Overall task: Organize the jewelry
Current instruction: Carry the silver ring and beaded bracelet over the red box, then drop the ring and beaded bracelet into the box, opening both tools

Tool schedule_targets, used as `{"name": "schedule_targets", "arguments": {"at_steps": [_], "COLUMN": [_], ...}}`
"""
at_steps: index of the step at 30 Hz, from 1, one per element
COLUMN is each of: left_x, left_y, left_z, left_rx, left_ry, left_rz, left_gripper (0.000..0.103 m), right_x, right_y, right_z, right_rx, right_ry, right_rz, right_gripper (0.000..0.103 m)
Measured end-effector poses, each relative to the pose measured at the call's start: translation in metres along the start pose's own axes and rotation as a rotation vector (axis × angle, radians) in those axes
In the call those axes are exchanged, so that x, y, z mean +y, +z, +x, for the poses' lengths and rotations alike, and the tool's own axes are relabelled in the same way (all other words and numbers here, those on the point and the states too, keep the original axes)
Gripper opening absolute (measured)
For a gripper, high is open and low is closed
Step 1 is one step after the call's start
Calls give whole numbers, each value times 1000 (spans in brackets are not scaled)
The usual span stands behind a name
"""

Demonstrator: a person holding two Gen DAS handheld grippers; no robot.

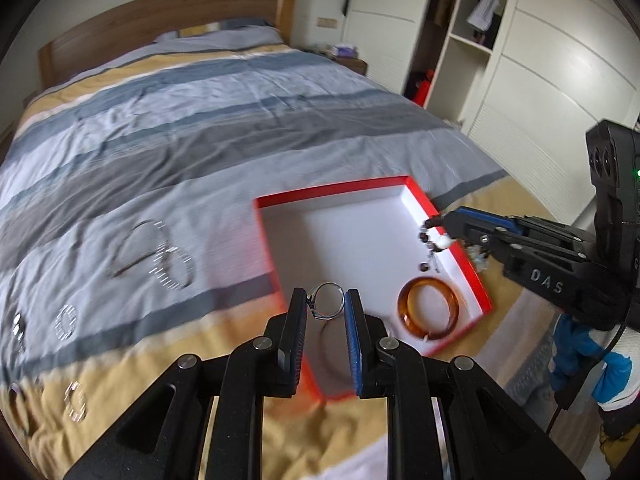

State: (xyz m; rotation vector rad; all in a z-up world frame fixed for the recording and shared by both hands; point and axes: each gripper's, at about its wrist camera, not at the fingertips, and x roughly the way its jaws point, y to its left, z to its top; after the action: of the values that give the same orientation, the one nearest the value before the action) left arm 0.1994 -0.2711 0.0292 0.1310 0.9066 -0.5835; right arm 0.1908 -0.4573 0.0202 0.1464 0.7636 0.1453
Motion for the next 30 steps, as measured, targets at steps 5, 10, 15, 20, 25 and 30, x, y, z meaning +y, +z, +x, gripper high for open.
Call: {"name": "schedule_targets", "arguments": {"at_steps": [5, 10, 15, 20, 25, 30], "left_x": [-11, -10, -7, -8, -6, -7], "left_y": [14, 14, 4, 1, 1, 3], "left_z": [49, 92, 115, 119, 115, 102], "left_rx": [50, 114, 154, 158, 160, 148], "left_ry": [-1, 15, 32, 40, 59, 61], "left_rz": [21, 14, 4, 17, 11, 6], "left_gripper": [18, 18, 18, 19, 25, 37], "right_x": [-22, -34, -39, -41, -44, -45], "right_y": [0, -8, -18, -22, -24, -24], "right_z": [35, 63, 79, 82, 76, 58], "right_rx": [45, 93, 126, 133, 136, 121], "right_ry": [-4, -1, -8, -18, -38, -47], "right_rz": [9, 5, 0, -8, -1, 6], "right_gripper": [13, 13, 13, 13, 14, 21]}}
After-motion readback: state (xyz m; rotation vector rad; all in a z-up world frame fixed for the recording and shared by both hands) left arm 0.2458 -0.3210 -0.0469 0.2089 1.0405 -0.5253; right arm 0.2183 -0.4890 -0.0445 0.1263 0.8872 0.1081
